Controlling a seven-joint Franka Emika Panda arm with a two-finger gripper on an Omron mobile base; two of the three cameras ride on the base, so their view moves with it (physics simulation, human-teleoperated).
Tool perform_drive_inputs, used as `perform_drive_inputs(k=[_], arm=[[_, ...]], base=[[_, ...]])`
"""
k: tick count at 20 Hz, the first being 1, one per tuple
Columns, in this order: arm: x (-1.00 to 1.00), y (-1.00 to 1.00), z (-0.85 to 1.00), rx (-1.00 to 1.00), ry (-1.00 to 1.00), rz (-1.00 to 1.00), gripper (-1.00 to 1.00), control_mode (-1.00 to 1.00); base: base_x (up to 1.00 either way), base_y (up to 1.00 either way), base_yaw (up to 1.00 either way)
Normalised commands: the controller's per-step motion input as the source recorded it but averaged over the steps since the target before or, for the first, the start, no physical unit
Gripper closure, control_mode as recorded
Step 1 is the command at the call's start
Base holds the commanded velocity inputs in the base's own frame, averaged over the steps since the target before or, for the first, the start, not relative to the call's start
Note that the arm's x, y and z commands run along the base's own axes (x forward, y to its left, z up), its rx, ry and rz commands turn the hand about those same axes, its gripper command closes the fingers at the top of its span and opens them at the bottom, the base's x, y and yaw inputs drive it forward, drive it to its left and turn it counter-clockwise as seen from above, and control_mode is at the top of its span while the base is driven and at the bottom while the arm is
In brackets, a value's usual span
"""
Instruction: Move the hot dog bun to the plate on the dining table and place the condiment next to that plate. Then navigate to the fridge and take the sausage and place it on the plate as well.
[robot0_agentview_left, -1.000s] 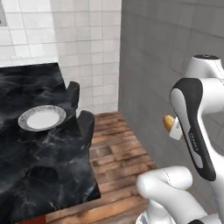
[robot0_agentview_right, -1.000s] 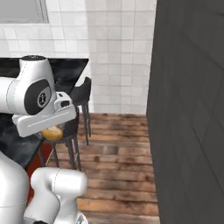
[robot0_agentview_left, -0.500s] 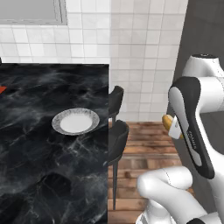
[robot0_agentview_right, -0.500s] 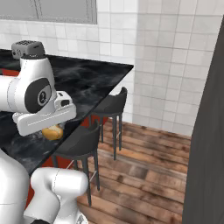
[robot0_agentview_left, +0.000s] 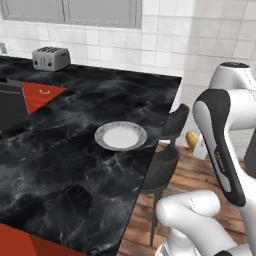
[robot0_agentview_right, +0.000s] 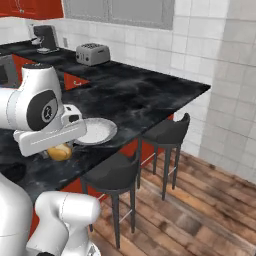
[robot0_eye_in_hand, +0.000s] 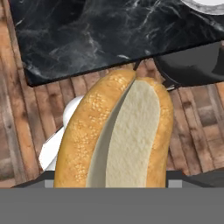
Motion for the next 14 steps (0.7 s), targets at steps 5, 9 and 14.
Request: perform_drive_inputs(k=[5,9,14], arm=[[0.0,0.0,0.0,0.0,0.0,0.0,1.0,1.0],[0.0,0.0,0.0,0.0,0.0,0.0,1.0,1.0],[0.0,0.0,0.0,0.0,0.0,0.0,1.0,1.0]], base=[[0.24,-0.53,0.54],[0.04,-0.51,0.55],[0.0,-0.54,0.54]])
